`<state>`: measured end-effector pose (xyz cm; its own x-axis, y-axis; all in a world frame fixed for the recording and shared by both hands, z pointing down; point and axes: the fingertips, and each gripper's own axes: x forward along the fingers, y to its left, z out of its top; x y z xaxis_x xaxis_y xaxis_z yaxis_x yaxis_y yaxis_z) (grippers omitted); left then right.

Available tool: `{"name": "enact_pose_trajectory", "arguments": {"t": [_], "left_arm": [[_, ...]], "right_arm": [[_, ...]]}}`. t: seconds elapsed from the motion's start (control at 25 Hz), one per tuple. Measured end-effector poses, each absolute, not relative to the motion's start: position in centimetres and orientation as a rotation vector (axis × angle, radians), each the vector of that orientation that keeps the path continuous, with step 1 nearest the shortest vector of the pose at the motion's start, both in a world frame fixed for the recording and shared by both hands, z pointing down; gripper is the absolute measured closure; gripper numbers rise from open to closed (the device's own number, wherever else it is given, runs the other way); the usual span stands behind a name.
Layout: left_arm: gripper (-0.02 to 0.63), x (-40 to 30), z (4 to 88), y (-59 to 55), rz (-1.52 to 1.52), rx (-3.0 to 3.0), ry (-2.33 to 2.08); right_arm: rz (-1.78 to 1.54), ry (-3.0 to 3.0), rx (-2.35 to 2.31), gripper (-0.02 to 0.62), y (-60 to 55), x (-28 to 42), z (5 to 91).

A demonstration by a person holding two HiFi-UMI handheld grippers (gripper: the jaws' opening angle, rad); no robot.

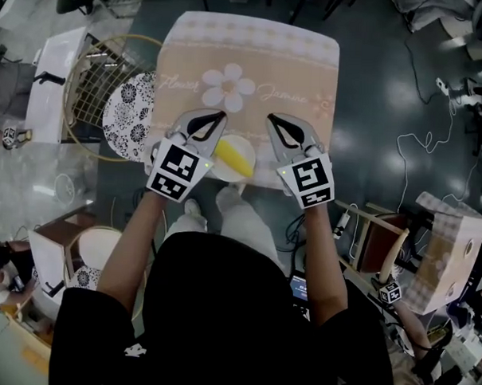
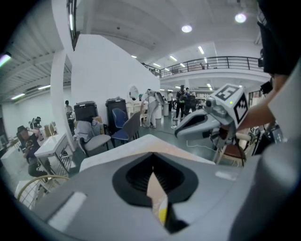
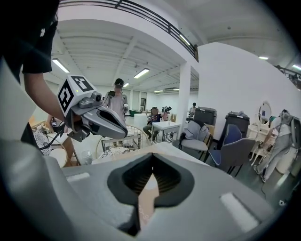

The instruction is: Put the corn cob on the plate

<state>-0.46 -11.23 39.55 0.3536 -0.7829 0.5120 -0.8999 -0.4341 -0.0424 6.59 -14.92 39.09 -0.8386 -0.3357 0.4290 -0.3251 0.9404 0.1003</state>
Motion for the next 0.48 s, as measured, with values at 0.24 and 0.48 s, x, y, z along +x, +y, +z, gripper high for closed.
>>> {"name": "enact_pose_trajectory", "arguments": {"t": [0.24, 0.48], "left_arm": [[0.600, -0.5, 38.1, -10.0, 0.624, 2.429, -1.490], [0.600, -1.2, 36.2, -8.1, 0.556, 2.477, -1.497]], "right_arm": [[-0.056, -2.674, 0.527, 0.594, -13.7, 6.1, 37.3], [-0.082, -2.701, 0.590, 0.594, -11.7, 5.3, 35.1]]}}
